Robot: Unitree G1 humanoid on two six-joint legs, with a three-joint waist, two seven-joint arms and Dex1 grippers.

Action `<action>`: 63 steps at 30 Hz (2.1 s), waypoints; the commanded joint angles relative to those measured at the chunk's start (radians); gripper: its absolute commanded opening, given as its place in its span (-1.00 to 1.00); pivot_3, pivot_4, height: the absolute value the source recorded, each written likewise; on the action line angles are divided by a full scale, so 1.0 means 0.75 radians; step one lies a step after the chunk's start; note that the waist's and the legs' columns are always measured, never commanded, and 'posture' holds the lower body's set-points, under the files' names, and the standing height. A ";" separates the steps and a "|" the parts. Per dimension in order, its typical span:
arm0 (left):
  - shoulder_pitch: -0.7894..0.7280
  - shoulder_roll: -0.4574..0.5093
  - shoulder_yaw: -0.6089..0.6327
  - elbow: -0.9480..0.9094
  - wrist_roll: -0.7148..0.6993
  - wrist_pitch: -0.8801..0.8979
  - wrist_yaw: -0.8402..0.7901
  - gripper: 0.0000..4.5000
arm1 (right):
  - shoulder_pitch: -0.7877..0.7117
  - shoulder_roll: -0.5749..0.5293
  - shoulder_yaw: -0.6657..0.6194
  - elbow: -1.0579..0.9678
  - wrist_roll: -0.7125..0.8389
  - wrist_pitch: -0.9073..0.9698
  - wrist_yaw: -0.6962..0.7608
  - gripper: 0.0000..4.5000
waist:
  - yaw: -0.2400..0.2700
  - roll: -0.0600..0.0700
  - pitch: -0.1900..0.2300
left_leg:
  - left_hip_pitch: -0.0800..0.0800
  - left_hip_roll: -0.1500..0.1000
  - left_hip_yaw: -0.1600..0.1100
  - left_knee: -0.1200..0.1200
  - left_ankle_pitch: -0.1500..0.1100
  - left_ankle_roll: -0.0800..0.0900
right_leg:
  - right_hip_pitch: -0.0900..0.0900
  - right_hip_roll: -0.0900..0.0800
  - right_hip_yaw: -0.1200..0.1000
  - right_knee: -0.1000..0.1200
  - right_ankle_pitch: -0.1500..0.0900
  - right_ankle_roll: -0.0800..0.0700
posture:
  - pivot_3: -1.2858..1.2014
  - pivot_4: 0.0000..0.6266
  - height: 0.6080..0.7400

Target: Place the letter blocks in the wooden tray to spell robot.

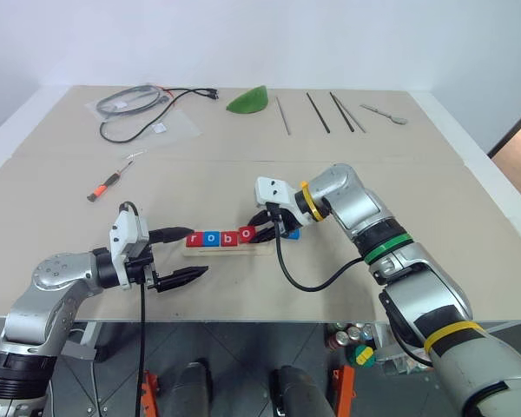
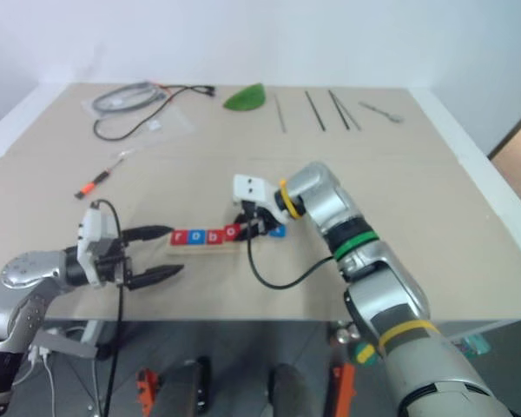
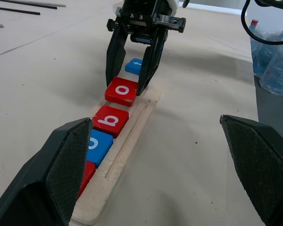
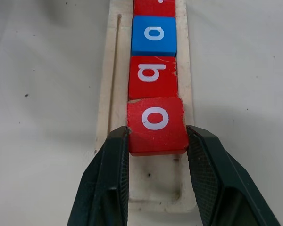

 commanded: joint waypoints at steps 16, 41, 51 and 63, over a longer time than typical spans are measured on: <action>0.018 -0.004 0.019 -0.063 -0.029 0.002 0.021 1.00 | -0.073 0.078 -0.013 0.078 -0.060 -0.086 0.018 -0.48 | 0.000 0.000 0.000 | 0.000 0.000 0.000 -0.001 0.000 0.000 | -0.001 0.000 0.000 0.000 0.000 0.000 | 0.03 -0.52 1.00; -0.011 -0.006 0.007 -0.032 -0.021 -0.003 0.003 1.00 | -0.181 0.046 -0.114 0.222 -0.019 -0.090 -0.011 0.98 | -0.001 0.000 0.000 | 0.000 0.000 0.000 -0.002 0.000 0.000 | -0.001 0.000 0.000 0.000 0.000 -0.001 | 0.03 -0.52 1.00; -0.011 -0.002 0.002 -0.022 -0.017 -0.004 -0.001 1.00 | -0.218 -0.002 -0.188 0.277 0.010 -0.102 -0.023 0.31 | -0.004 0.000 0.000 | 0.000 0.000 0.000 -0.003 0.000 0.000 | -0.002 0.000 0.000 0.000 -0.001 -0.001 | 0.03 -0.52 1.00; -0.006 -0.005 -0.003 -0.030 -0.012 -0.006 0.011 1.00 | -0.197 0.095 -0.193 0.367 -0.027 -0.140 -0.204 -0.98 | -0.009 0.000 0.000 | 0.000 0.000 0.000 -0.005 0.000 0.000 | -0.002 0.000 0.000 0.000 -0.001 -0.002 | 0.03 -0.52 1.00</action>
